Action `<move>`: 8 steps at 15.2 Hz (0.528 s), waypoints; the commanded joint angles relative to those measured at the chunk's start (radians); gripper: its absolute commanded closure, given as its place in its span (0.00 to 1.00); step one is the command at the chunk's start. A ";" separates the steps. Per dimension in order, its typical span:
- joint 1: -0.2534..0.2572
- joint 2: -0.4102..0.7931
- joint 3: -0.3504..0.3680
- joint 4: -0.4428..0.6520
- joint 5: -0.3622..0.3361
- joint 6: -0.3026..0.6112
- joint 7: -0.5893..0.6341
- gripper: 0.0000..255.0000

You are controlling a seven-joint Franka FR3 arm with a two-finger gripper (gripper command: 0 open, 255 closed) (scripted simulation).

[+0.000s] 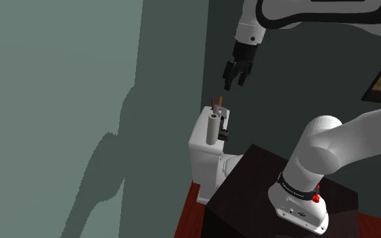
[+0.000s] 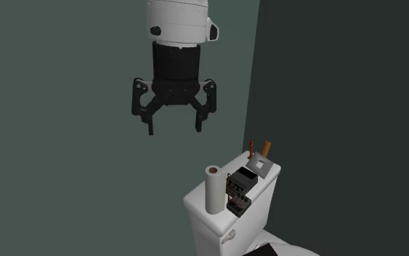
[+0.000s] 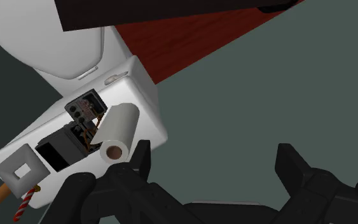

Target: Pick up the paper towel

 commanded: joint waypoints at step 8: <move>-0.022 0.142 -0.054 -0.087 -0.059 0.222 -0.095 0.00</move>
